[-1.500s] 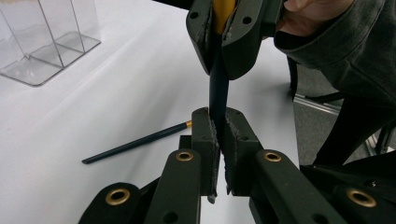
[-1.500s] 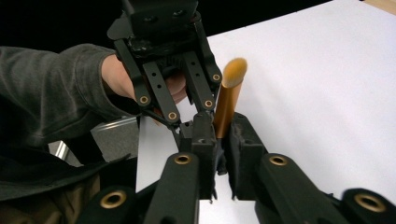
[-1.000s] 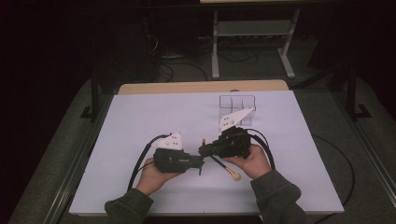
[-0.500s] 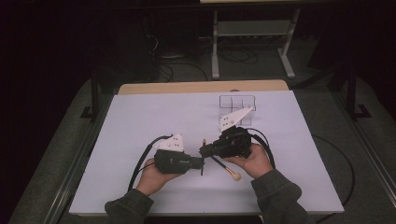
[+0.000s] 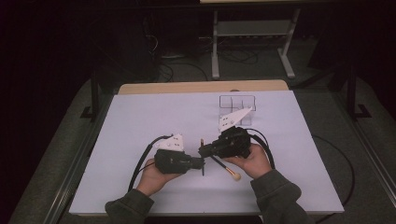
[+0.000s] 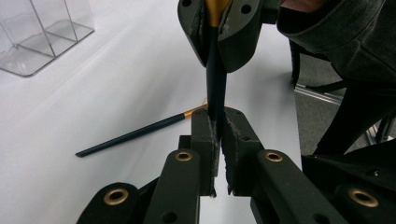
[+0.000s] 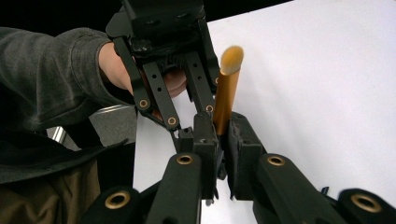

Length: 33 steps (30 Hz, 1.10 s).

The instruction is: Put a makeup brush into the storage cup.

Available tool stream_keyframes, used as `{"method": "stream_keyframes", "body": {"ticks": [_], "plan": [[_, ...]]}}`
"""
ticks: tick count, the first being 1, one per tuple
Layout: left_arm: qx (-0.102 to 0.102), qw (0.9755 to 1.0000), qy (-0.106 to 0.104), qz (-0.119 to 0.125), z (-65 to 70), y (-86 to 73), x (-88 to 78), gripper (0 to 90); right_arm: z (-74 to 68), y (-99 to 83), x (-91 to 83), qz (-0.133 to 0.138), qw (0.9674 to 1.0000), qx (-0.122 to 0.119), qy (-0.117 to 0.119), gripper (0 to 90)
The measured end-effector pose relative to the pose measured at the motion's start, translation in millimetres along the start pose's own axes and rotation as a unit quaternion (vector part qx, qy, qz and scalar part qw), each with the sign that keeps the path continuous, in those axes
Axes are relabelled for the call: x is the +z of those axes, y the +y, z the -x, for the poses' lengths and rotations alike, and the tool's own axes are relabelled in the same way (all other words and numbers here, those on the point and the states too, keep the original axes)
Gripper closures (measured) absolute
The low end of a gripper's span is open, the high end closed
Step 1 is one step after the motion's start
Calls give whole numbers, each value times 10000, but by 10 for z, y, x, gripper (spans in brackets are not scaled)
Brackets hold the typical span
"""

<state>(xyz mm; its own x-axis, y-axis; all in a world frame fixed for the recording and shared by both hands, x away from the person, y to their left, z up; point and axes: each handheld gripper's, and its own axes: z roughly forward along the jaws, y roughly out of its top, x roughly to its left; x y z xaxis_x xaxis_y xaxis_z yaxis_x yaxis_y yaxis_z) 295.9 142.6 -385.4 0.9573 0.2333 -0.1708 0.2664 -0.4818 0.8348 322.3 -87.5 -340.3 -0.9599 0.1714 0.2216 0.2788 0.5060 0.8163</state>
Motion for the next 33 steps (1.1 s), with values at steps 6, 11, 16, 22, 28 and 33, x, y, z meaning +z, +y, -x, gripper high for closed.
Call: {"method": "stream_keyframes", "body": {"ticks": [6, 11, 16, 22, 28, 33], "plan": [[3, 10000, -9, -18, -5, -7, 15, 826, 3, 2, 17, -32, 10000, 24, 33, 827], [-15, 10000, 61, -30, -12, -8, 6, 775, 23, 14, 8, -79, 10000, 24, 12, 828], [-24, 9999, 142, -31, -33, -5, -47, 735, 50, 20, -26, -150, 9999, 68, -33, 828], [17, 9993, 354, -102, -44, -31, -139, 694, 109, 23, -90, -240, 9996, 92, -131, 828], [16, 9983, 557, -143, -47, -118, -262, 680, 192, 46, -183, -329, 9990, 109, -291, 827], [-65, 9976, 691, -86, -53, -197, -363, 667, 269, 46, -231, -394, 9983, 216, -370, 828]]}}
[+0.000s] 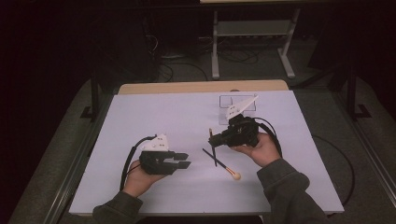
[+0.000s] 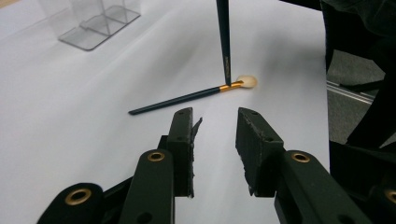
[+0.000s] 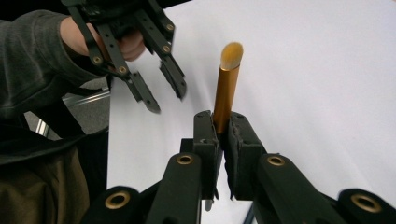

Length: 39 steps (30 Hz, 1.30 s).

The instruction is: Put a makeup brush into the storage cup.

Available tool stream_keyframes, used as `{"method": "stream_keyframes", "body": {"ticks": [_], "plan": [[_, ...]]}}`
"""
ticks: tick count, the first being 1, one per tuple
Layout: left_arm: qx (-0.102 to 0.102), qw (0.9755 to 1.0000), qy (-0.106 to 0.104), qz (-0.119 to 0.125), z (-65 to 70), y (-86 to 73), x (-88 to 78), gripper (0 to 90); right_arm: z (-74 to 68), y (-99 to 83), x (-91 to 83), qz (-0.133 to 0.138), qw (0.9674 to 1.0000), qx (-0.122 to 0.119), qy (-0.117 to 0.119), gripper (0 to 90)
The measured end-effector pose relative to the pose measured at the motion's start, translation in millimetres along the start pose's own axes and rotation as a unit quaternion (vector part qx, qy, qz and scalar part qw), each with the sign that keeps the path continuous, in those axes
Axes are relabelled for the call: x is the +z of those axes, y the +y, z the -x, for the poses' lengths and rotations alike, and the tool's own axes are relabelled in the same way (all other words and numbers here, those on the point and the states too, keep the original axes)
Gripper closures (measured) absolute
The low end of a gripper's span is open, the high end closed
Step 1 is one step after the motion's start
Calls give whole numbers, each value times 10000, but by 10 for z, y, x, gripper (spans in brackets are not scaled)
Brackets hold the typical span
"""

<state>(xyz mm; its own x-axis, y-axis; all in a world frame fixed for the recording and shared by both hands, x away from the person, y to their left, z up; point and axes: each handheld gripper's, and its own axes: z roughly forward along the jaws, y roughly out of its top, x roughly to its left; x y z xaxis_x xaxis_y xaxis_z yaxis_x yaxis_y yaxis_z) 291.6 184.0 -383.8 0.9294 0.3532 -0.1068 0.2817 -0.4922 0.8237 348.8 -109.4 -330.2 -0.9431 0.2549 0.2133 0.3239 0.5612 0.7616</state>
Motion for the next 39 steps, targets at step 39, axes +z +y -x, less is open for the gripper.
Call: {"method": "stream_keyframes", "body": {"ticks": [39], "plan": [[-173, 9986, 488, 70, -40, -246, -281, 597, 355, 239, -271, -148, 9991, 167, -355, 827]]}}
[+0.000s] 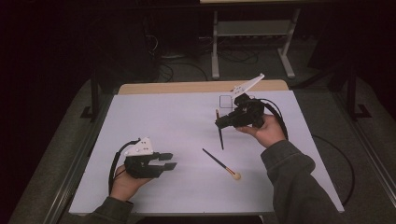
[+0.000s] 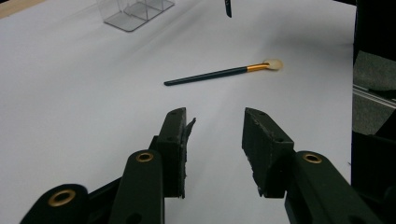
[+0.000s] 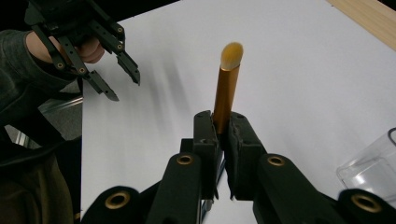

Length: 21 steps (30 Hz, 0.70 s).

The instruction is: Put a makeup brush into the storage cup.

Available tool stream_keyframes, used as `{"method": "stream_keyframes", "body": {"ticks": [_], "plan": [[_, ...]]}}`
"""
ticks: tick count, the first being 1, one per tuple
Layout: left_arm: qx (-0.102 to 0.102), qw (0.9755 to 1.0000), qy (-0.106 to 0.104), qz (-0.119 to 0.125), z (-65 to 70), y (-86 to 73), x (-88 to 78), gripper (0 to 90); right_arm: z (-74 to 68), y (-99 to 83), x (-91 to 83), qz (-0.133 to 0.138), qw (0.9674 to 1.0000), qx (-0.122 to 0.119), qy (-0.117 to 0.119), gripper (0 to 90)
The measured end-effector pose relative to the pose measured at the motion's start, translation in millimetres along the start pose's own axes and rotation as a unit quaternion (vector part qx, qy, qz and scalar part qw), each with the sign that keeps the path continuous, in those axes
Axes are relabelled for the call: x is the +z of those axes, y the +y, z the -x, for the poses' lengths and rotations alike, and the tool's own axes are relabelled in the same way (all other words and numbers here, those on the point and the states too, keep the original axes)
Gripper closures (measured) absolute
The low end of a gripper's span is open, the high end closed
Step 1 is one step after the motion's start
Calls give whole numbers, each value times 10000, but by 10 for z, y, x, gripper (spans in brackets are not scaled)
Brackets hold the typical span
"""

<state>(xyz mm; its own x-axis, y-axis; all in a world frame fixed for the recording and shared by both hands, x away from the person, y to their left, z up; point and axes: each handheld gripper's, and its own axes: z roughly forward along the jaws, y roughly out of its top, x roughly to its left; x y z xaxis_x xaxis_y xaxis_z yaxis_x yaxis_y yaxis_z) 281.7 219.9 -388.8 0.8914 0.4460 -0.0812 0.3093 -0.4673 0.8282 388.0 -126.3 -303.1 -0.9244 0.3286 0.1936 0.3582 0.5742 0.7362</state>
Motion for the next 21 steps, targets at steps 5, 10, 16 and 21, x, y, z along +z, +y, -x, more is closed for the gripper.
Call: {"method": "stream_keyframes", "body": {"ticks": [5, 10, 16, 21], "plan": [[14, 10000, 32, -7, -14, -7, -24, 592, 44, 34, -19, -33, 10000, -7, -32, 827], [25, 10000, 78, 6, -26, -13, -49, 584, 87, 74, -40, -11, 10000, 55, -45, 827], [13, 10000, 91, 9, -34, -21, -58, 575, 136, 107, -63, -55, 9999, 110, -79, 827], [19, 9999, 120, 21, -34, -28, -64, 572, 178, 152, -85, -36, 9999, 70, -78, 827]]}}
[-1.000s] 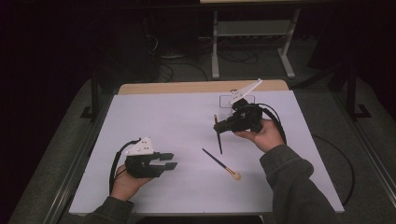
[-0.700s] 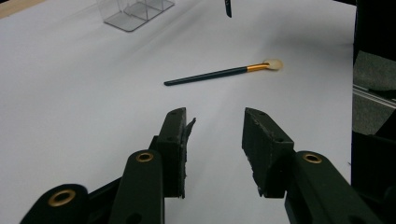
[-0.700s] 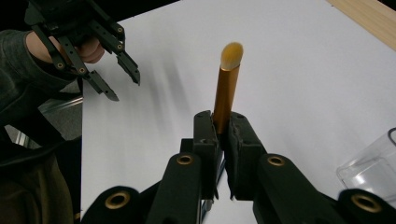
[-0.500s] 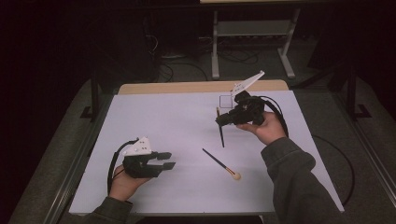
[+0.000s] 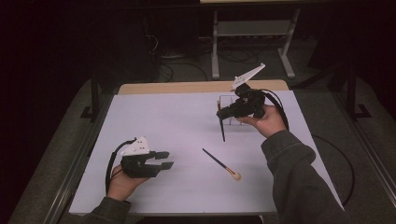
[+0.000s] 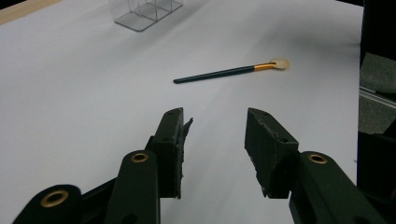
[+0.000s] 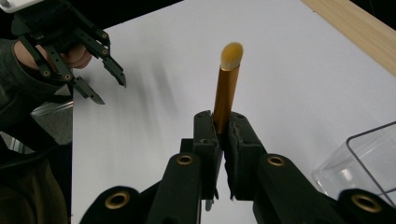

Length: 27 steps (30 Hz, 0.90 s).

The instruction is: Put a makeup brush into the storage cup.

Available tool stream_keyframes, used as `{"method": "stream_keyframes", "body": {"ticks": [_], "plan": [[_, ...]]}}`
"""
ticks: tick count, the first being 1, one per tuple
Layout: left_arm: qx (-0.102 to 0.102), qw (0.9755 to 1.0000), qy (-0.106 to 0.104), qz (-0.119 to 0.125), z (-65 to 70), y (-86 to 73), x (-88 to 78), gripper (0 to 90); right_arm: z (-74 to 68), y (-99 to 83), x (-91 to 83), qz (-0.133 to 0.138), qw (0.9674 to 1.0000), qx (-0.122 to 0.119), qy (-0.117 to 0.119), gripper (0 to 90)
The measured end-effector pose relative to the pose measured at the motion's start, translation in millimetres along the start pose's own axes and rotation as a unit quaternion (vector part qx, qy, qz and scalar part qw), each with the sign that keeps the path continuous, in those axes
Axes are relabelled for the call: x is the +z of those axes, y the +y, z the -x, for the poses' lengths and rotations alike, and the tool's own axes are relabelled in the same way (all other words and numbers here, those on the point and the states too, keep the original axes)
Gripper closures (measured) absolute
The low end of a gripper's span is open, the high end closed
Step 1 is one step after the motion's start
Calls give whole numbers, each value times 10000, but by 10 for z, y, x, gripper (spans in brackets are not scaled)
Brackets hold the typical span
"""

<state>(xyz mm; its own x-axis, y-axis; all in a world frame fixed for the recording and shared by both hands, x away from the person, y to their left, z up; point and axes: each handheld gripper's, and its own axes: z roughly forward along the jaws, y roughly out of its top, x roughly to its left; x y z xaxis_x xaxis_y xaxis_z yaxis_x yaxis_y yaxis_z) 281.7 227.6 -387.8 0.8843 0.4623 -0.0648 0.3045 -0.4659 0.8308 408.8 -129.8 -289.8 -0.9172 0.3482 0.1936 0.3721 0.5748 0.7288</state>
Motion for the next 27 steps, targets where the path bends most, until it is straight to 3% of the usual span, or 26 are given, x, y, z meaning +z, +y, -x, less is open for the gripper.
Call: {"method": "stream_keyframes", "body": {"ticks": [27], "plan": [[-49, 9999, 55, 74, -46, -20, -87, 567, 303, 293, -126, -37, 9998, 18, -172, 827]]}}
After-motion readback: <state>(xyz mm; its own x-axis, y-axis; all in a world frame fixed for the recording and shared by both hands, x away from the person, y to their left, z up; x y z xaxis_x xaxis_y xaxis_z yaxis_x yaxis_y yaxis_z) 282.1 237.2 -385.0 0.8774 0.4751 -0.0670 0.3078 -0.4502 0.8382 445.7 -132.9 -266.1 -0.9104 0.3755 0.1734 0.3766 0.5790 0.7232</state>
